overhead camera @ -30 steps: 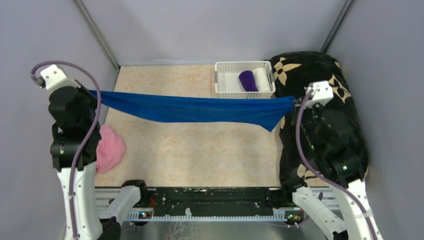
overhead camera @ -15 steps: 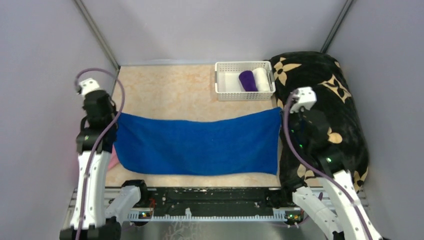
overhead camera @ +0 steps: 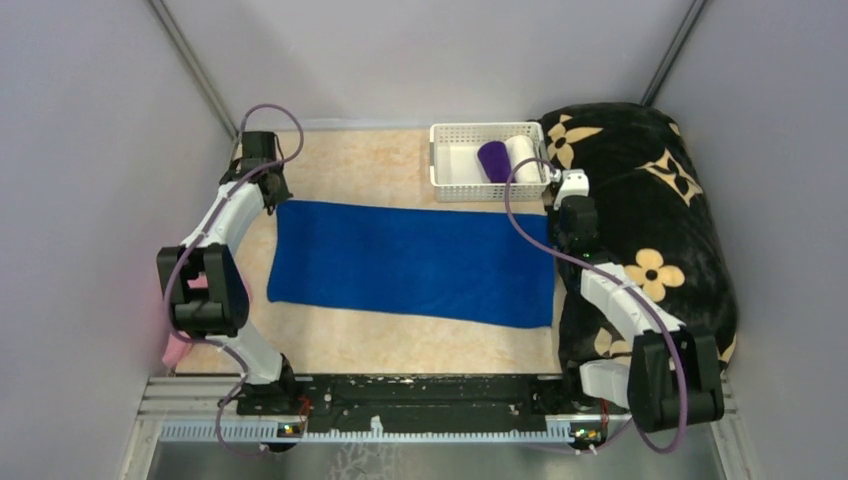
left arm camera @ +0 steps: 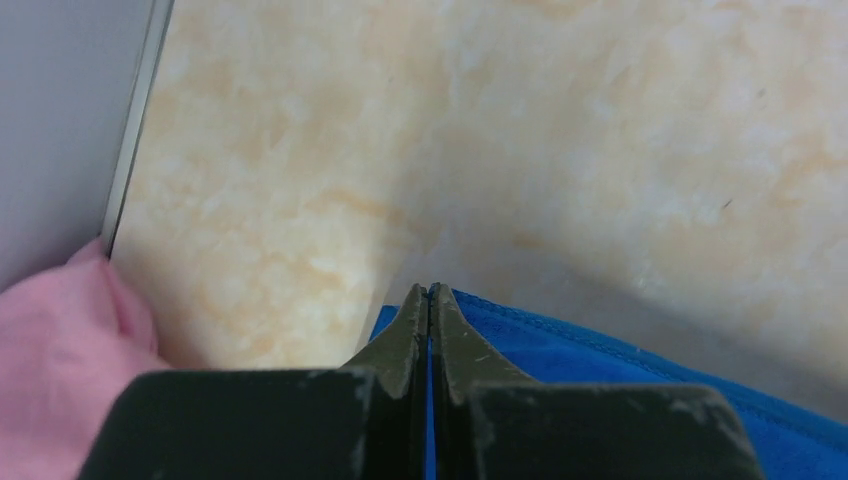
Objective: Roll the towels
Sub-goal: Flatten out the towel at the center of the board, then fold the towel at the center of the board.
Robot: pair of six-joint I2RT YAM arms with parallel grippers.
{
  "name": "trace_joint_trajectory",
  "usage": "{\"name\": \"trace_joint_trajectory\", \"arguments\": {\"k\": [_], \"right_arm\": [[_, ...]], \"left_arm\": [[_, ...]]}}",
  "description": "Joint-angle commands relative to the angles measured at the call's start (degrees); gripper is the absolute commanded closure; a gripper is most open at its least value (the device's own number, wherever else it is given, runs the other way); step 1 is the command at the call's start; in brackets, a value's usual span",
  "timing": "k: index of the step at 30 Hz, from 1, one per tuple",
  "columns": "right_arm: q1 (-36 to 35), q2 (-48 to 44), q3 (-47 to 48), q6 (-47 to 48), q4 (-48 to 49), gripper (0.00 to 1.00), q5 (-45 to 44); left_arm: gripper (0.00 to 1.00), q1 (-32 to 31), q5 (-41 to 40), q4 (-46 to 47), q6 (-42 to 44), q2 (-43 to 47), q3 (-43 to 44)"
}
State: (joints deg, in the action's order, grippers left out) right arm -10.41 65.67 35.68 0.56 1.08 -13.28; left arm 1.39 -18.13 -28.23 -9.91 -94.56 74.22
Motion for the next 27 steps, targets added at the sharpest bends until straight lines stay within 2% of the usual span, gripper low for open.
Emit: {"name": "trace_joint_trajectory", "arguments": {"k": [1,5,10,17,27], "right_arm": [[3.32,6.2,3.05,5.04,16.49,1.0,2.3],[5.78,11.44,4.08,6.42,20.13,1.0,4.74],[6.68,12.2,2.24,7.7,24.06,1.0,7.5],[6.64,6.54,-2.66,8.4,26.36,1.0,10.53],[6.66,-2.49,-6.94,5.74,20.95,1.0,10.96]], "left_arm": [[1.0,0.33,3.74,7.87,2.16,-4.2,5.43],[1.0,0.35,5.88,10.67,3.04,-8.58,7.53],[1.0,0.6,6.57,11.41,3.33,-9.84,7.53],[1.0,2.48,6.71,11.47,1.08,-4.95,3.4],[1.0,4.12,9.38,10.95,-1.47,2.38,-4.29]]}}
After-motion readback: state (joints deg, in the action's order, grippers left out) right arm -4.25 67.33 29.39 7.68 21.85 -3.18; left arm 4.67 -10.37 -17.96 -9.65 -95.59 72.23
